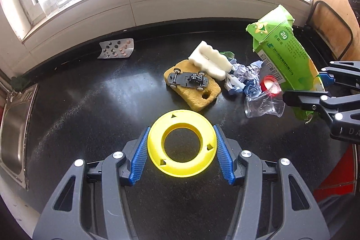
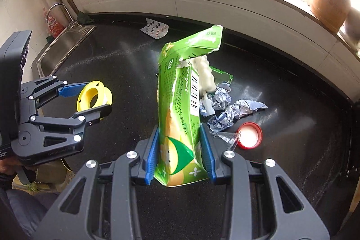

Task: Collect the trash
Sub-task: 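Carry the tape roll and medicine box to the black bin and release both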

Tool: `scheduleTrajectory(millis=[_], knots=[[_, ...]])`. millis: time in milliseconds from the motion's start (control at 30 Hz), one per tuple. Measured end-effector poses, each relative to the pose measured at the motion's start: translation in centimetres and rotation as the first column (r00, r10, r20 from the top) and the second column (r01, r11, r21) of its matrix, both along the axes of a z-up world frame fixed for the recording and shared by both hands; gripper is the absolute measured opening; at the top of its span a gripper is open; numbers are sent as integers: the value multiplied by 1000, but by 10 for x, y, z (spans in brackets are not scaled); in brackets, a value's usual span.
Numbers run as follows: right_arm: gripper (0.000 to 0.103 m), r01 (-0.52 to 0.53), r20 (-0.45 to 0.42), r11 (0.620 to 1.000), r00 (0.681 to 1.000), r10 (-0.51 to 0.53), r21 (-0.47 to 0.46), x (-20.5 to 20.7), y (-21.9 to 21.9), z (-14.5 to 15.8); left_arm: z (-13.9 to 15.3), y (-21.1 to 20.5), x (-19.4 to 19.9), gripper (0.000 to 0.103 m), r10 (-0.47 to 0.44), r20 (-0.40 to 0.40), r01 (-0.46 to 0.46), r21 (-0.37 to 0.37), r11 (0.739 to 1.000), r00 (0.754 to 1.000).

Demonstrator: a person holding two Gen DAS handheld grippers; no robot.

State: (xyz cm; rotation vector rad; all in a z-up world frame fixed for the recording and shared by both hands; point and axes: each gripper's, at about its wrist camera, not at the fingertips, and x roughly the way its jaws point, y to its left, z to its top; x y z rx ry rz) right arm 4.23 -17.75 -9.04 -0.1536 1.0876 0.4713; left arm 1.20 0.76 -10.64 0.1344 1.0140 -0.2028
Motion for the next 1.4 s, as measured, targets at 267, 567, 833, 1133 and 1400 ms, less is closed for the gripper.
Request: scheduleTrajectory(millis=[267,567,833,1133,1400], knots=[[36,11,11,1000,1000,-11,4,-9,-3,4,6,3,-14,54,14,11,-14,-6,1000,1000],[36,-62,20,998,998,62,-2,-13,27,6,10,35,-28,54,107,22,-107,-18,994,994],[36,-287,14,958,958,287,11,-22,124,8,14,123,-68,54,337,28,-336,-20,942,941],[37,-613,-28,788,788,615,53,-77,283,1,-2,248,-166,54,662,-9,-662,-15,749,749],[37,-806,-120,580,569,814,118,-155,410,-30,-41,328,-262,54,849,-67,-851,-30,524,524]])
